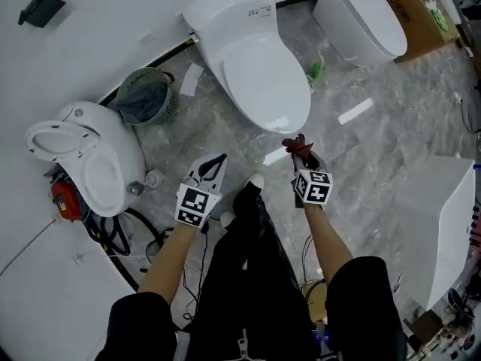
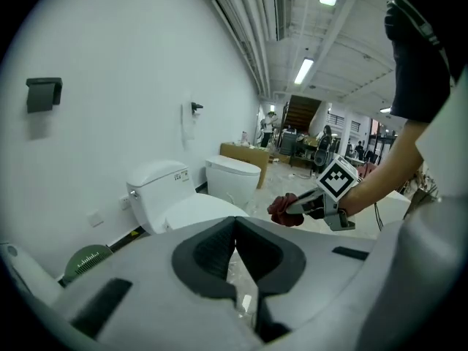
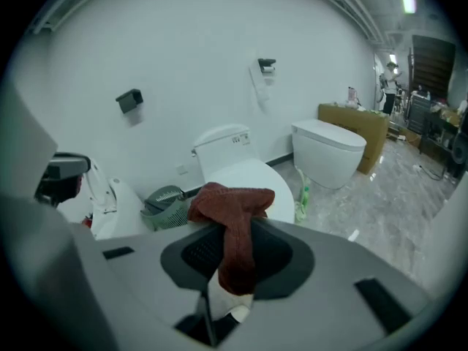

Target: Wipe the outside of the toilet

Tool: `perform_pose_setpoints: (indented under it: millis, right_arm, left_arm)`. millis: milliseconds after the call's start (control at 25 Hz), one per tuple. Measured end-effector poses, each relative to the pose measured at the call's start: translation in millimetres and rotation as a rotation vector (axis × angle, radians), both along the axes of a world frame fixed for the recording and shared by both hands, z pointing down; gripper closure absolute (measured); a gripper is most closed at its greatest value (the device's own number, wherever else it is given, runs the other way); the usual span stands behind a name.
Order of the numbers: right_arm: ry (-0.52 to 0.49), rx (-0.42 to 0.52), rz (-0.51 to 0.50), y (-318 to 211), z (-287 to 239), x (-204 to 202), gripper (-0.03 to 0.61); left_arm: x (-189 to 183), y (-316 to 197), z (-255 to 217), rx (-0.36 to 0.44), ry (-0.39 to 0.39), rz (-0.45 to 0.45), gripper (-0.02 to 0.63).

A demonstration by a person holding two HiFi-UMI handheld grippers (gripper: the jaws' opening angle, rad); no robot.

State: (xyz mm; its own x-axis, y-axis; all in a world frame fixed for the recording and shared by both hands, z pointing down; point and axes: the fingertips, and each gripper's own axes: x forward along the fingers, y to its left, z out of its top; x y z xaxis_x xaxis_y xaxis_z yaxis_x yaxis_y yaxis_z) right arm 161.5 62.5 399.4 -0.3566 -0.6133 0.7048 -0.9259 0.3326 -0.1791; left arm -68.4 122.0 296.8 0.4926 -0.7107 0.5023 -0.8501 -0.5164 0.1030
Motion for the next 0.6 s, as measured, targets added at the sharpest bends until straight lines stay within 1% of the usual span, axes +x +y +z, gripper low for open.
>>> perform_pose_setpoints:
  millis: [160,280,360,440,520,600]
  right_arm:
    - [-0.048,0.113,-0.091,3.2,-107.0,-27.3,0.485]
    - [-0.084,0.213,-0.129,13.6,-179.1,-45.8,0.485]
    - [-0.103,0.278,-0.142,20.5,-217.2,-58.2,0.485]
    - [-0.125,0.334,-0.150,27.9,-250.0,-67.9,0.486]
    - [-0.149,0.380,-0.150,35.3,-281.7,-68.6,0.486]
    - [-0.164,0.421,-0.143,40.8,-311.8,-62.1,0.486]
  left_arm:
    - [0.4,23.2,-70.5,0.044,0.013,-0.040,0.609]
    - [1.5,28.2,-123.8,0.111,0.038,-0.062,0.609]
    - [-3.1,27.1,-152.1,0.159,0.047,-0.076,0.609]
    - [-8.8,27.3,-178.2,0.204,0.039,-0.078,0.609]
    - [-9.8,28.8,-205.3,0.248,0.034,-0.072,0.609]
    - [-7.3,30.3,-233.0,0.292,0.048,-0.068,0.609]
